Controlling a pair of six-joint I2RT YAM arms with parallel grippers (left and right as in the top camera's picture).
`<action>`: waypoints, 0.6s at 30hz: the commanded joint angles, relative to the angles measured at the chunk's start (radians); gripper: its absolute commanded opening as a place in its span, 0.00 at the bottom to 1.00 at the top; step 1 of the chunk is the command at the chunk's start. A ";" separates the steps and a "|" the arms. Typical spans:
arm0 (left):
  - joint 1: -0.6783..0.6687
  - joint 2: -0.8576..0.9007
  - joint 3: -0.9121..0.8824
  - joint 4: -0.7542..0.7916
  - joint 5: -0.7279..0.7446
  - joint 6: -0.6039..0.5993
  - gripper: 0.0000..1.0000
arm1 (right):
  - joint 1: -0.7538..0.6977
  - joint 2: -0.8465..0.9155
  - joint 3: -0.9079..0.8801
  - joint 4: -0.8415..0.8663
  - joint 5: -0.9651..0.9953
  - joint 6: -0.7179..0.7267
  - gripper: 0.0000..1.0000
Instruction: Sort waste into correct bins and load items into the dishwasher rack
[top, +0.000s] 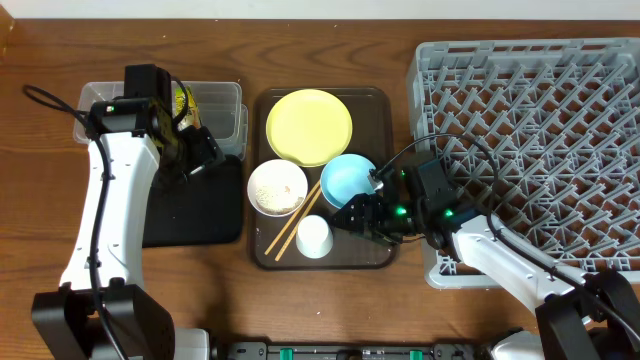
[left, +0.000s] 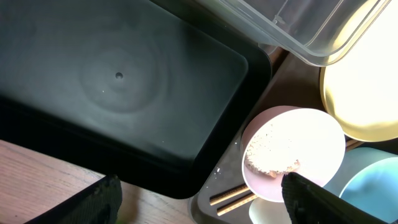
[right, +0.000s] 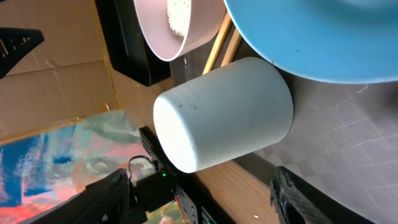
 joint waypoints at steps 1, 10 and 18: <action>0.004 -0.004 -0.003 -0.003 -0.006 -0.002 0.85 | 0.027 -0.039 0.029 0.013 0.012 -0.092 0.70; 0.004 -0.004 -0.003 -0.003 -0.006 -0.002 0.85 | 0.231 -0.055 0.200 -0.163 0.451 -0.420 0.83; 0.004 -0.004 -0.003 -0.002 -0.006 -0.002 0.85 | 0.381 -0.026 0.211 -0.136 0.754 -0.632 0.93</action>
